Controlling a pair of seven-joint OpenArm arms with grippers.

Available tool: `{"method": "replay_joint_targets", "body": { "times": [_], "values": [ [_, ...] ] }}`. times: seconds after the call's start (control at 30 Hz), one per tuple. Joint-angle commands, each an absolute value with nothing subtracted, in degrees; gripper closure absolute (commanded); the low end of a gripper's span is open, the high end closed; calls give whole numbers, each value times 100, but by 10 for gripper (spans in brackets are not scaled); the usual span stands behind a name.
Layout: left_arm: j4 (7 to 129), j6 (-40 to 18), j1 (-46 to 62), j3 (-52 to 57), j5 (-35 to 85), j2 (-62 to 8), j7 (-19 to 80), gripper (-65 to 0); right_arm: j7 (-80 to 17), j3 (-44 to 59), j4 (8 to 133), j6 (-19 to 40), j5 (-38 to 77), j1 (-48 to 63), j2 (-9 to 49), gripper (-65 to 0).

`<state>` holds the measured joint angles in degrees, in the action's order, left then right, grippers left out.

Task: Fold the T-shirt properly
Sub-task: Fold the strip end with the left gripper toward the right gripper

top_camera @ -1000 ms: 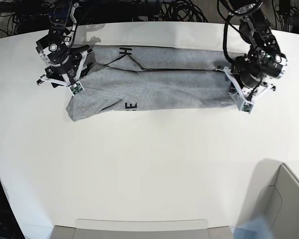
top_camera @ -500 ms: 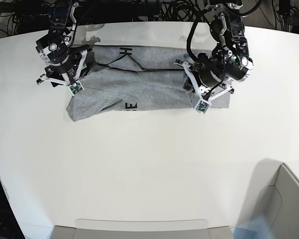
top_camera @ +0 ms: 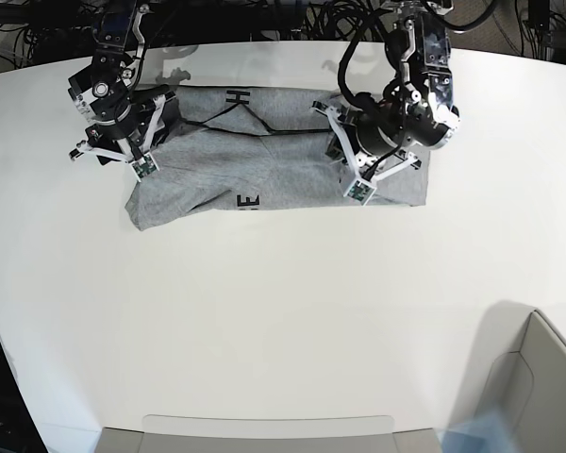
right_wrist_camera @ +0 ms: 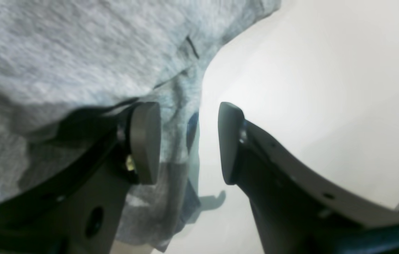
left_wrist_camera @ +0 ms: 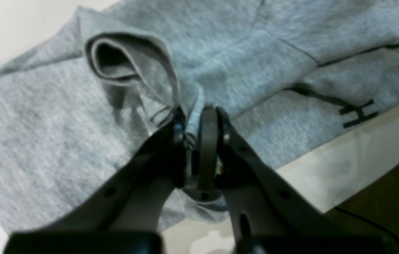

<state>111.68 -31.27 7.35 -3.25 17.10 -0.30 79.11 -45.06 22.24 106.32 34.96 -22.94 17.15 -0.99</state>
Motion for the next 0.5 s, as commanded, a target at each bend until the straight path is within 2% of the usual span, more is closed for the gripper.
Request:
{"method": "replay_joint_targets", "body": {
  "times": [0.0,0.13,0.17,0.23,0.3,0.37,0.47],
  "values": [
    [11266,-3125,664,-374,1789,-13,7811,0,-4444,2237,10712,3547,-2299,1675,-75,-269],
    [11125,-3125,629,-382,1789,-13,7873,0,-4444,2237,10712,3547,-2299,1675,-75,-269],
    [11125,-3125,629,-382,1789,-13,7873,-38,-4444,2237,10712,3547,-2299,1675,-75,-269],
    [11169,-3125,646,-374,1789,-13,7873,-158,-4444,2237,10712,3547,-2299,1675,-75,-269],
    [11213,-3116,655,-374,1789,-13,7873,-236,-4444,2237,10712,3547,-2299,1675,-75,-269],
    [11284,-3020,655,-356,1807,13,7873,-245,-4444,2237,10712,3547,-2299,1675,-75,-269],
    [11415,-3002,646,-330,1815,163,7873,-215,-4444,2237,10712,3547,-2299,1675,-75,-269]
  ]
}}
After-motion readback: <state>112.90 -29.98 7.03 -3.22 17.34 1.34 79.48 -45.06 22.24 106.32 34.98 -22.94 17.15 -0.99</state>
